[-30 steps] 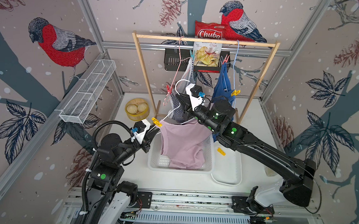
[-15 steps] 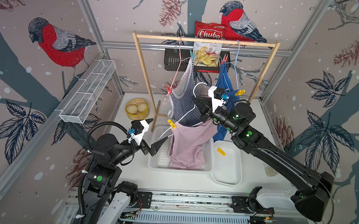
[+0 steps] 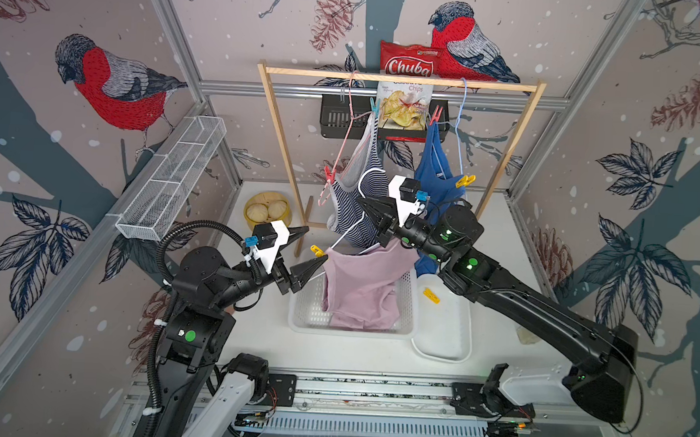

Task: Remove the clothespins securing tank tops to the hanger
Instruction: Remove the clothespin from the hanger.

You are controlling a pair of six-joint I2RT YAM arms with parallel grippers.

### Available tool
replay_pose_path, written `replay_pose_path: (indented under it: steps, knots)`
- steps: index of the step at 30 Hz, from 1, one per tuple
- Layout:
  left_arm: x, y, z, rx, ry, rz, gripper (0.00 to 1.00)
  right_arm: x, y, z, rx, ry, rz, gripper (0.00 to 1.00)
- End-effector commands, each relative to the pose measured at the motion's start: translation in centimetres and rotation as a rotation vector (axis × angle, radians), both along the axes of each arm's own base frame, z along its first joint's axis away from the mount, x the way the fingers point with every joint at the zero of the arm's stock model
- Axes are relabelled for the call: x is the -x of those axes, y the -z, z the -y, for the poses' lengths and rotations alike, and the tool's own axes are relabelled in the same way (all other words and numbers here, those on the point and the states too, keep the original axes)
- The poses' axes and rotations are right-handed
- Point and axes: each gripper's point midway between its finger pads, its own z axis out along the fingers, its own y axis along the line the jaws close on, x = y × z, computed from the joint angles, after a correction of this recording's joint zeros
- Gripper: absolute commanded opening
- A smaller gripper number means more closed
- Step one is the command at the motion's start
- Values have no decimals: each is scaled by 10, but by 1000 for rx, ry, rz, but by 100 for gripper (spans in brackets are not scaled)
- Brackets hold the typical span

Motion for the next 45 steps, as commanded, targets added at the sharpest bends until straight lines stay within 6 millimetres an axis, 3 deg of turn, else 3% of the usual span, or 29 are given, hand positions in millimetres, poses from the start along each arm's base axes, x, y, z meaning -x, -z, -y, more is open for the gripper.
replay_pose_path:
  steps: [1, 4, 11, 18, 23, 28, 32, 36, 40, 45]
  knots:
    - [1, -1, 0, -3, 0, -8, 62, -1, -19, 3, -46, 62, 63, 0]
    - [1, 3, 1, -12, 10, -37, 52, -4, -20, 3, -48, 97, 66, 0]
    - [-3, 17, 1, -33, 1, -95, 49, -1, -22, 5, -53, 99, 69, 0]
    - [-8, 17, 1, -28, -6, -103, 0, 0, -21, 7, -55, 102, 66, 0]
    - [-11, 13, -3, -21, -44, -82, 0, 0, -15, 5, -37, 101, 60, 0]
    - [-11, -7, -16, 25, -132, -7, 0, -4, 6, -5, 33, 115, 39, 0]
    - [-17, -20, -35, 61, -269, 43, 0, -4, 20, -11, 69, 112, 13, 0]
    - [-30, -21, -62, 97, -448, 55, 0, -3, 36, -25, 124, 115, -36, 0]
    - [-37, -14, -72, 106, -515, 32, 0, -3, 72, -49, 310, 138, -84, 0]
    - [-38, -8, -63, 107, -465, 8, 0, -22, 123, -54, 500, 173, -186, 0]
